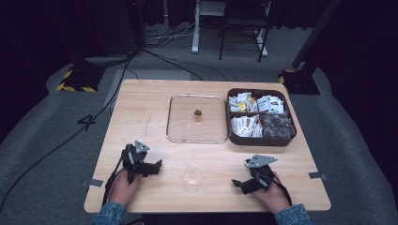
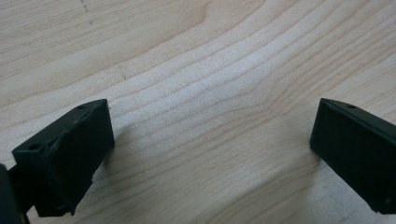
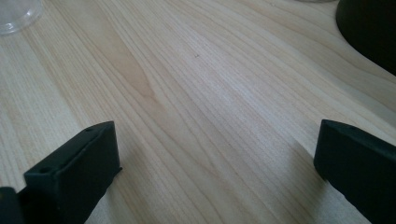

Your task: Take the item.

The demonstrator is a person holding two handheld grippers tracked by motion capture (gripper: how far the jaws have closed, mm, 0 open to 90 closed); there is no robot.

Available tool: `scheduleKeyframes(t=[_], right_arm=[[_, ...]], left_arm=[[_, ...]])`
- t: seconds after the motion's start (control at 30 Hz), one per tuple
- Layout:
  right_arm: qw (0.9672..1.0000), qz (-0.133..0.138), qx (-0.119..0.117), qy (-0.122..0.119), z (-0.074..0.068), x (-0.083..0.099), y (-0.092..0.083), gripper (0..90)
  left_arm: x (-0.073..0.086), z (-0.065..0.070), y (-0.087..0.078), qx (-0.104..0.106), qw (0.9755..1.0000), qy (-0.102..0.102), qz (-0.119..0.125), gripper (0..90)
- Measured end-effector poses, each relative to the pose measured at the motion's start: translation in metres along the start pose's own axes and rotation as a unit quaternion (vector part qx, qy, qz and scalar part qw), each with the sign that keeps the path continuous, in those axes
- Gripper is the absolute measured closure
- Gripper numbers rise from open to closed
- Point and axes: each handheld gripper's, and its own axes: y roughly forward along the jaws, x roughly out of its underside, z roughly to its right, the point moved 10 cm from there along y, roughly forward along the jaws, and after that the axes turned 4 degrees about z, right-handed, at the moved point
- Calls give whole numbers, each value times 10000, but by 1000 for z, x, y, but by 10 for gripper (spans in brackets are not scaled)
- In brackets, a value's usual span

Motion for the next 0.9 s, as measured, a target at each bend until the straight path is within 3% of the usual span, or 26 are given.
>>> scheduleKeyframes(t=[0.9], right_arm=[[10000,28,15,11,-2,-2,1,26]], left_arm=[[-1,0,0,6,10000,22,-1,0]])
